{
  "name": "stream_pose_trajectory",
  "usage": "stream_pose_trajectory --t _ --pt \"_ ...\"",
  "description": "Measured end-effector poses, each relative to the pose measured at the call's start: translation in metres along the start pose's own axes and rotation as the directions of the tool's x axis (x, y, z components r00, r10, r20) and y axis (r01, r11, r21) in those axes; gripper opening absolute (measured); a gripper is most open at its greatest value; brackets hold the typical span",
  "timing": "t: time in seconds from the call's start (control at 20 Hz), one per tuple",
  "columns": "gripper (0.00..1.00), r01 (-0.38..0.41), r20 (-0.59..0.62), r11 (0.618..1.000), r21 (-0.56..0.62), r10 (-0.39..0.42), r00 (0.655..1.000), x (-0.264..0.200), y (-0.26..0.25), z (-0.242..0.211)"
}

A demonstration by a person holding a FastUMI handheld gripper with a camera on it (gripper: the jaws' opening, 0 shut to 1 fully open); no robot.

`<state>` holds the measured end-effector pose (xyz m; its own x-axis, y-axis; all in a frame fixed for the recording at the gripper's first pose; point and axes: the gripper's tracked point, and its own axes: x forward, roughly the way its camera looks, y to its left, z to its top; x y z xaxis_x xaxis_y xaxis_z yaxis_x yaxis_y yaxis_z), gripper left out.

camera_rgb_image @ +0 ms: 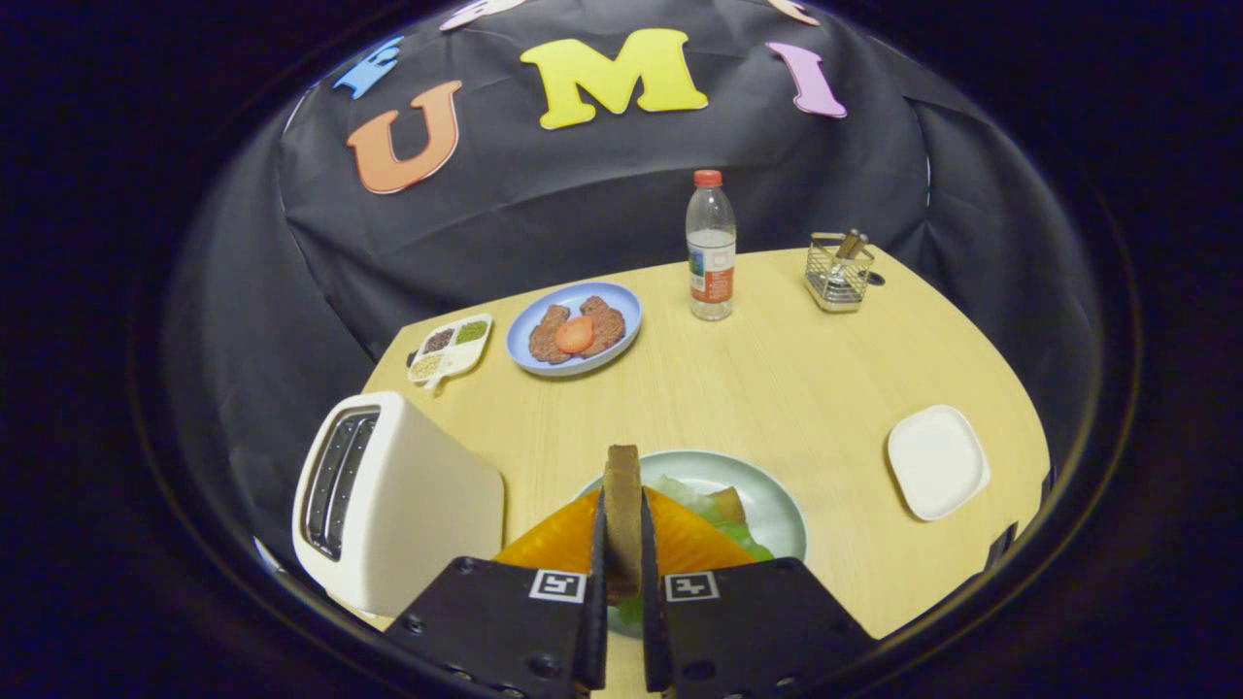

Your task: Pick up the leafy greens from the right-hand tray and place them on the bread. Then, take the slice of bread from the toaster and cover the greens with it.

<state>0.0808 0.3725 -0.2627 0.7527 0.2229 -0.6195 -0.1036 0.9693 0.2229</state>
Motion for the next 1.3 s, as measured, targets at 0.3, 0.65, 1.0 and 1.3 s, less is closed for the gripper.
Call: stream_pose_trajectory --t 0.3,0.65,1.0,1.3 --pt "0.15 0.066 -0.071 0.997 0.049 -0.063 0.995 0.013 -0.044 -0.019" --pt "0.39 0.090 -0.114 0.996 0.018 -0.088 0.990 0.022 -0.067 -0.038" --pt "0.53 0.147 -0.094 0.981 -0.125 -0.159 0.983 0.029 -0.080 -0.039" --pt "0.72 0.147 -0.008 0.963 -0.224 -0.153 0.988 0.000 -0.073 -0.018"
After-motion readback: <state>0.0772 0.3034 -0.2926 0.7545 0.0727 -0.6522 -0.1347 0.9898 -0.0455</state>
